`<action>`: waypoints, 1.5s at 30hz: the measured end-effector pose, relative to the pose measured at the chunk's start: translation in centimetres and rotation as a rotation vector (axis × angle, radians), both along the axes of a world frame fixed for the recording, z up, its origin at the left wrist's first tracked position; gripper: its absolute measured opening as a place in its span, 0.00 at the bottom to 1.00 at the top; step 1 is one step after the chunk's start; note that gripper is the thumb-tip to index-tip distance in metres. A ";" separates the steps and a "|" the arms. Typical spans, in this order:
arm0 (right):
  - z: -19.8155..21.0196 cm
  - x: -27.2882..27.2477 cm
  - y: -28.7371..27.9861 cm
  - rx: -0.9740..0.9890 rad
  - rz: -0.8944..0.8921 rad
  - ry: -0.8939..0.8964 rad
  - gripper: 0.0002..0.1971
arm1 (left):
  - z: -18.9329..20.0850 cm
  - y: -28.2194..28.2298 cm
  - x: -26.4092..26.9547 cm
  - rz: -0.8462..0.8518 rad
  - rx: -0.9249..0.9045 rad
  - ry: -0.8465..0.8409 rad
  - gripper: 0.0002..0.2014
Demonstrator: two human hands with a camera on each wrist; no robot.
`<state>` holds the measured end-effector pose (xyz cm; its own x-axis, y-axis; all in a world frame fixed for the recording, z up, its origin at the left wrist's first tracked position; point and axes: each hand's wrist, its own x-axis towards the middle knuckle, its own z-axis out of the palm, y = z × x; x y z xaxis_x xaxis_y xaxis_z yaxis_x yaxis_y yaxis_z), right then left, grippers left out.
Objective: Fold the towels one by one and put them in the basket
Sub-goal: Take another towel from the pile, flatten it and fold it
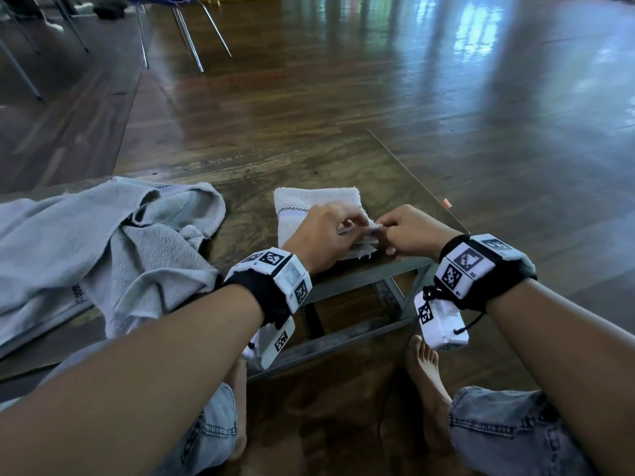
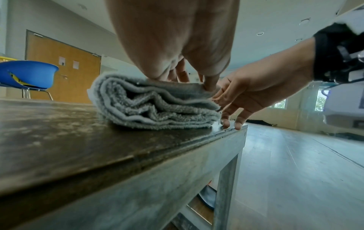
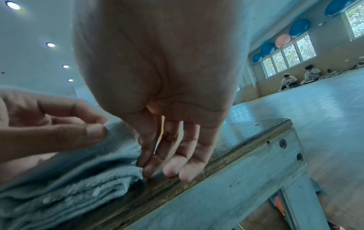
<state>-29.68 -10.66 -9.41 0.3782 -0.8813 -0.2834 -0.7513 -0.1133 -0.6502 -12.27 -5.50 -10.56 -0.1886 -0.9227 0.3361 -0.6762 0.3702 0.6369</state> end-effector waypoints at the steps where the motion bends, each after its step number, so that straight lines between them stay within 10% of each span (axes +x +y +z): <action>1: 0.0 0.2 -0.1 0.015 -0.016 -0.015 0.17 | -0.2 0.1 -0.1 -0.019 0.019 -0.013 0.07; 7: 0.1 0.7 -0.1 0.017 -0.025 0.004 0.16 | 0.0 0.0 0.1 -0.110 0.162 -0.056 0.06; 12: 0.3 1.5 0.4 -0.074 -0.060 0.215 0.06 | 0.2 -1.7 2.6 0.207 0.094 -0.193 0.14; 19: -0.3 4.6 2.1 -0.635 0.077 0.179 0.22 | -2.9 -0.8 3.1 0.236 0.211 -0.404 0.26; 32: -5.0 6.0 2.6 -0.374 0.101 0.184 0.32 | -3.5 0.3 3.7 0.161 0.455 -0.426 0.43; 45: -6.4 3.4 2.5 -0.404 -0.042 0.242 0.32 | -2.9 -0.1 4.5 0.171 0.569 -0.484 0.36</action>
